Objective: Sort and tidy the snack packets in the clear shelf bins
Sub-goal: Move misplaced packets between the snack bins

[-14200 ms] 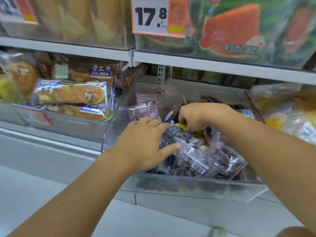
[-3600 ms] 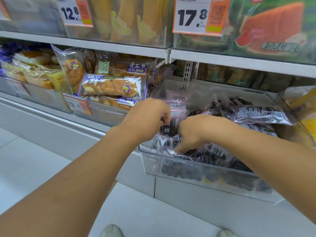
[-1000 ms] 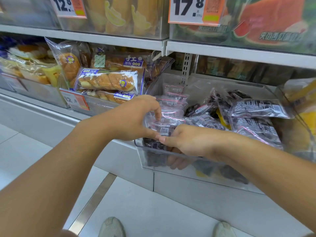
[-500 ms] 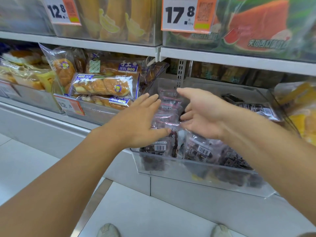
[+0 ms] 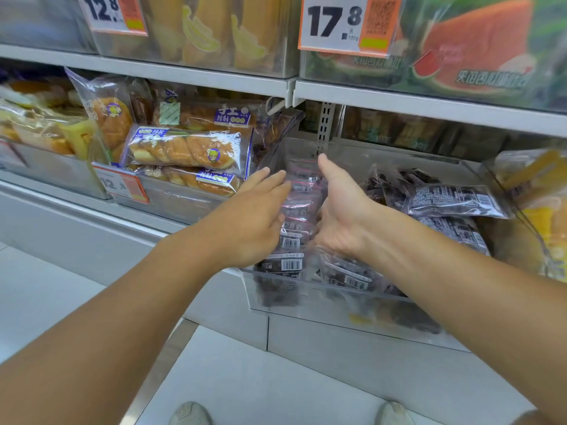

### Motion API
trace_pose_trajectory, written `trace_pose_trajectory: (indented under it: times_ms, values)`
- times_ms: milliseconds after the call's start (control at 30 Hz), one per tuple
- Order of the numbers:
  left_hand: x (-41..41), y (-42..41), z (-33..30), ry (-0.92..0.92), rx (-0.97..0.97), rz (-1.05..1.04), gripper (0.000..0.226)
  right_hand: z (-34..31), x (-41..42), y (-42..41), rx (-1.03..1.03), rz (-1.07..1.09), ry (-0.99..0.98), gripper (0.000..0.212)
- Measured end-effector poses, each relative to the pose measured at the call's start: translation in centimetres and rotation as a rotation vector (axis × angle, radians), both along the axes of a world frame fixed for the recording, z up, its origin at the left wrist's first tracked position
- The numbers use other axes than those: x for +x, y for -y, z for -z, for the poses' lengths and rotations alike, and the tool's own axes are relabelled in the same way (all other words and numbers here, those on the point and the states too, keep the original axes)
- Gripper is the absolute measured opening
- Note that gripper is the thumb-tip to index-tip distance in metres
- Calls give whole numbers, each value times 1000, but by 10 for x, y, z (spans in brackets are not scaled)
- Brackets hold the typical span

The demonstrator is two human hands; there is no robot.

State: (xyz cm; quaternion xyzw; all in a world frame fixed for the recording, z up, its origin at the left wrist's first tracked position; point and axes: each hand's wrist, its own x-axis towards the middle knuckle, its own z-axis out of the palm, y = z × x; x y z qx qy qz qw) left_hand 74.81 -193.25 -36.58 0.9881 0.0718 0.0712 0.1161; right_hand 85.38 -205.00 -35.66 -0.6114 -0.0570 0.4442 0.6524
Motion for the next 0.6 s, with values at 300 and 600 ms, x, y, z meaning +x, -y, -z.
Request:
trace_pose_trajectory:
  times_ms: [300,600]
  values:
    - [0,6,-3,6,105,-41,60,-11,25,0,-179,92,128,86]
    - [12,17,-3,-99,216,-59,62,6,76,-27,-193,139,231,84]
